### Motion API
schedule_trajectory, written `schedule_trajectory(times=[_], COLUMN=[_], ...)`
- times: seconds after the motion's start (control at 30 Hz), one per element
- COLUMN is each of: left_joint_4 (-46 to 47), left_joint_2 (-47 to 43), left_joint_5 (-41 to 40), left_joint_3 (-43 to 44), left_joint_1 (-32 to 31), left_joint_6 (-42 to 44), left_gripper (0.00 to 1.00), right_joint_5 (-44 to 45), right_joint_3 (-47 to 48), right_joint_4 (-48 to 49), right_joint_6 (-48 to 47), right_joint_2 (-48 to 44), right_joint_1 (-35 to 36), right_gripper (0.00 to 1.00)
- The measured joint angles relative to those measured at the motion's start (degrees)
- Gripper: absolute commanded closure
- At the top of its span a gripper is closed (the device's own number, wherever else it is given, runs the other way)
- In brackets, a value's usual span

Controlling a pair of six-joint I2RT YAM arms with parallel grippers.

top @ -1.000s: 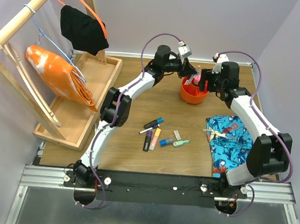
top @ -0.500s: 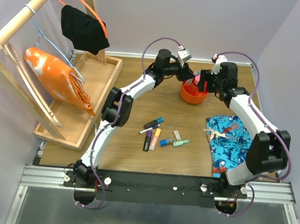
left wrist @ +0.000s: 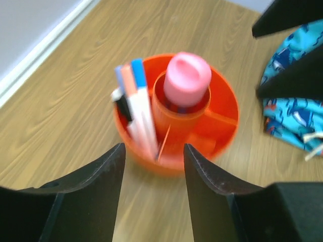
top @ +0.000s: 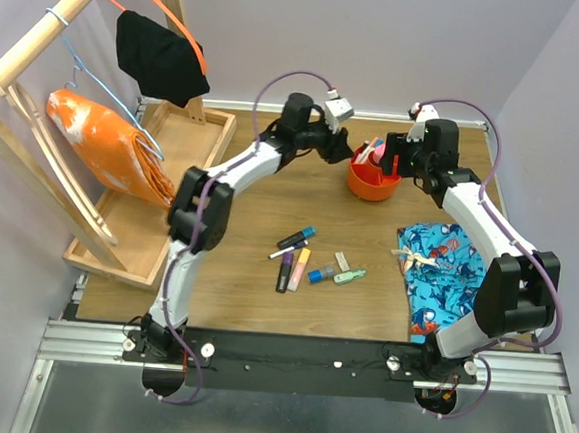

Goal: Sort the stationery into containers
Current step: Move the pen to the center of the board.

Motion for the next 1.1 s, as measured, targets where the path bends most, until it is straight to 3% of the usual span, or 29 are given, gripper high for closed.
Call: schedule_trajectory(times=[0.2,0.33,0.53,0.67,1.0,1.1], left_joint_4=[-11.76,-23.15,-45.05,-54.71,-63.63,-65.13], left_joint_2=[-24.46,-37.16,-36.15,-35.82,-43.39,-43.85], left_joint_5=[-5.18,-11.39,-27.21,-34.97,-44.33,-44.96], left_joint_3=[-19.65,-26.64,-26.43,-35.32,-51.63,-52.33], left_joint_1=[2.25,1.95,2.01,6.27,12.76,13.64], left_joint_6=[7.48,9.99,9.94,9.20,7.72,7.93], left_gripper=[0.39,0.39,0.39,0.40,0.43,0.44], right_joint_5=[-1.51,-2.58,-4.39,-5.84,-8.52,-9.09], right_joint_3=[-1.53,-3.10,-3.26,-3.19,-3.06,-3.06], right_joint_4=[2.12,2.36,2.43,2.58,2.58,2.58], right_joint_6=[0.79,1.49,2.78,3.87,5.55,5.81], right_joint_2=[-0.39,-0.66,-0.57,0.33,1.73,1.73], right_joint_1=[0.00,0.00,0.00,0.00,0.00,0.00], right_gripper=[0.20,0.20,0.21,0.23,0.24,0.24])
